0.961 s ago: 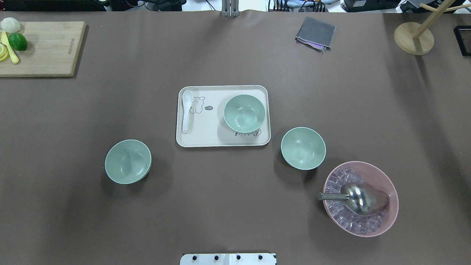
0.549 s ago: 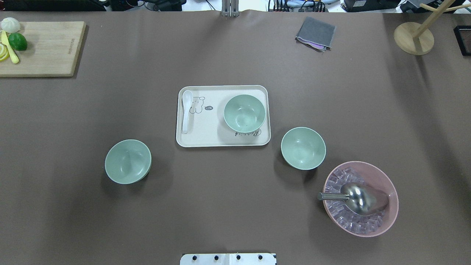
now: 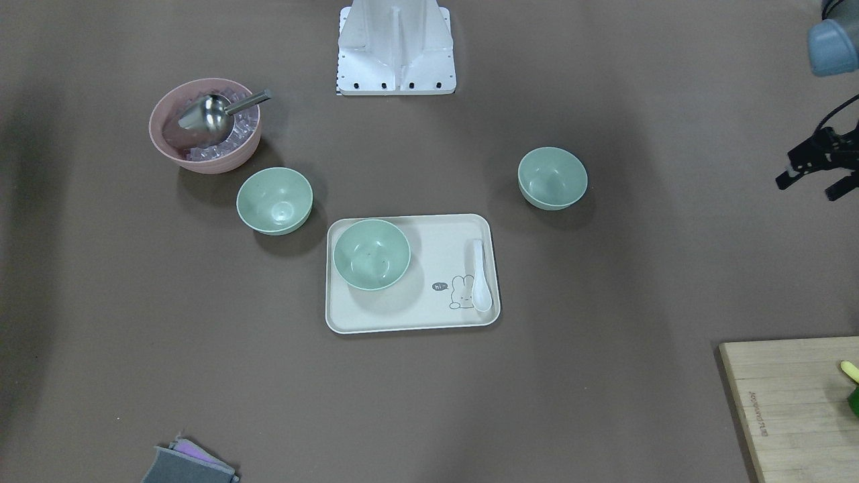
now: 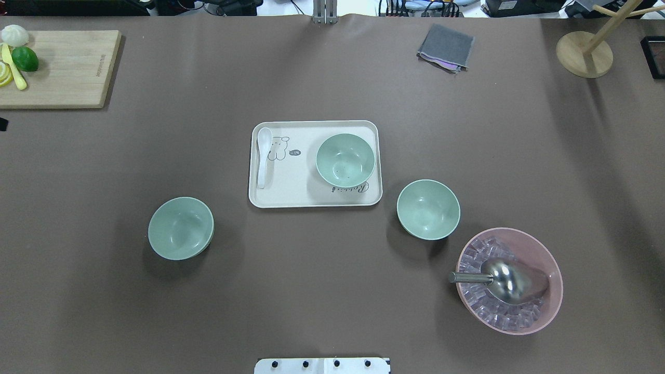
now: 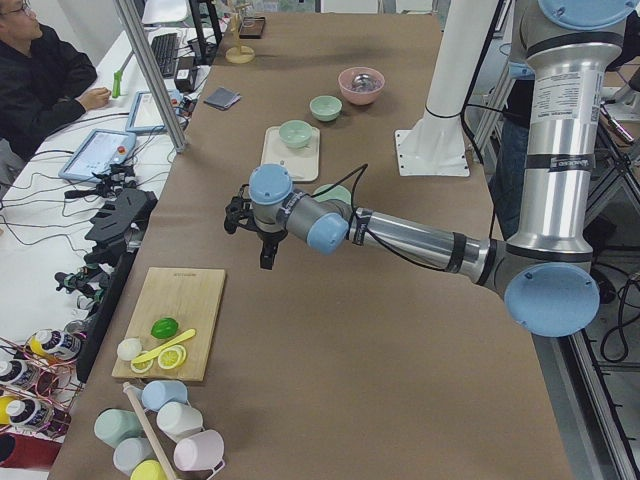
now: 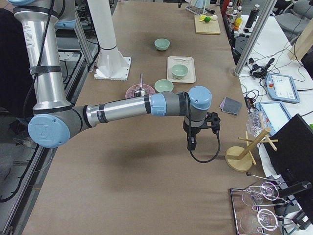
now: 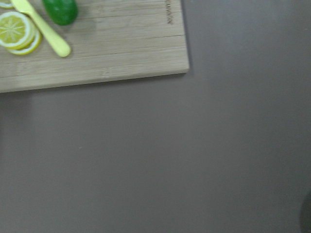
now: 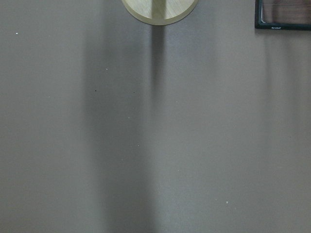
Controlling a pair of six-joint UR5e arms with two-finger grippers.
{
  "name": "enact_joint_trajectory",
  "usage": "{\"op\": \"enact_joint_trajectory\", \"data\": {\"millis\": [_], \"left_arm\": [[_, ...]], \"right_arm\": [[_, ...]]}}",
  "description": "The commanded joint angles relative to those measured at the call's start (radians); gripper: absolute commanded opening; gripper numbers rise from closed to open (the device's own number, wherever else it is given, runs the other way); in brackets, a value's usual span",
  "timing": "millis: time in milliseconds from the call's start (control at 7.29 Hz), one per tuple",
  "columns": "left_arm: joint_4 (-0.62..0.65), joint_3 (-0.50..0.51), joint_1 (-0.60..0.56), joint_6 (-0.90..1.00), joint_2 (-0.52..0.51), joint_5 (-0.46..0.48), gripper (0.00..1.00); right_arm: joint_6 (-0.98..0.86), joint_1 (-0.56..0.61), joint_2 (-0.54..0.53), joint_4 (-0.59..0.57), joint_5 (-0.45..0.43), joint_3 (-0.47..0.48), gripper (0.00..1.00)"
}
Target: Stack green bowls together
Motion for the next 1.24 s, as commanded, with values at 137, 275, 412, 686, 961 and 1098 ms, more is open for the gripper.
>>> {"op": "enact_joint_trajectory", "data": {"millis": [137,275,412,686,961,1098], "left_arm": [[-0.017,0.046,0.209,-0.272,-0.165,0.013,0.98],[-0.019,0.035,0.252,-0.291,-0.164,0.079,0.98],[-0.026,0.029,0.318,-0.353,-0.161,0.14,0.98],[-0.051,-0.003,0.485,-0.427,-0.161,0.278,0.97],[-0.055,-0.02,0.547,-0.473,-0.158,0.29,0.97],[-0.055,-0.023,0.567,-0.473,-0.146,0.29,0.97]], "right_arm": [[0.001,0.0,-0.001,-0.002,0.013,0.002,1.0],[0.001,-0.001,0.0,-0.002,0.013,0.001,1.0],[0.003,-0.005,0.0,-0.002,0.013,0.002,1.0],[0.008,-0.018,0.009,-0.002,0.014,0.001,1.0],[0.012,-0.023,0.017,-0.002,0.017,0.001,1.0],[0.012,-0.026,0.017,-0.002,0.027,-0.001,1.0]]}}
